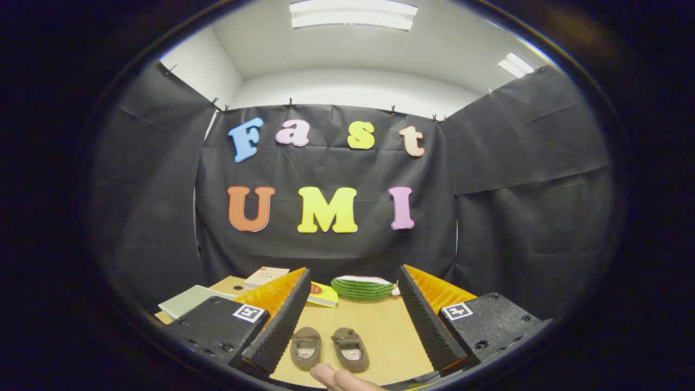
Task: Open the storage box then place both shoes into the box .Put the left shoe in first, then the right shoe, with the right side of both shoes facing outward in a uniform manner.
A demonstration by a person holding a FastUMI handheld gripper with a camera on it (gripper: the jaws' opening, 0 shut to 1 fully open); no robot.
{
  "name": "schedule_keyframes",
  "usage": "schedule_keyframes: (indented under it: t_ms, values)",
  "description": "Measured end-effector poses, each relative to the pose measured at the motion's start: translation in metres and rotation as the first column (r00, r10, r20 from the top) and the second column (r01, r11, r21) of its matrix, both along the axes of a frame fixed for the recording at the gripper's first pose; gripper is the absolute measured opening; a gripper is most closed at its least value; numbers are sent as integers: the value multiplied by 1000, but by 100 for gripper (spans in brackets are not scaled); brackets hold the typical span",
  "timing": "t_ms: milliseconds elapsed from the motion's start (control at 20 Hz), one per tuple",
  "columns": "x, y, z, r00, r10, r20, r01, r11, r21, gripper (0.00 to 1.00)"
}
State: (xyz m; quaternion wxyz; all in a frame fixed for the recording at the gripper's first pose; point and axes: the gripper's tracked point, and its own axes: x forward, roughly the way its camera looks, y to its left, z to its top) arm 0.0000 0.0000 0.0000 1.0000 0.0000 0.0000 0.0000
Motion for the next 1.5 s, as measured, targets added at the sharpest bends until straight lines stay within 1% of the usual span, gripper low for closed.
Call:
schedule_keyframes:
  t_ms: [150,450,600,950,1150,1250,1350,1500]
  values:
    - [-2,-6,0,1000,3,-1,-3,1000,0,100]
    - [7,-12,-13,999,-6,-34,6,1000,7,100]
    - [12,-15,-13,999,-13,-31,13,1000,3,100]
    - [18,-3,-21,999,6,-42,-6,1000,16,100]
    - [34,16,-36,995,50,-88,-45,998,52,100]
    - [49,30,-52,986,87,-139,-77,994,76,100]
    - [65,48,-73,968,145,-206,-122,986,117,100]
    - [91,78,-108,920,245,-305,-188,961,204,100]
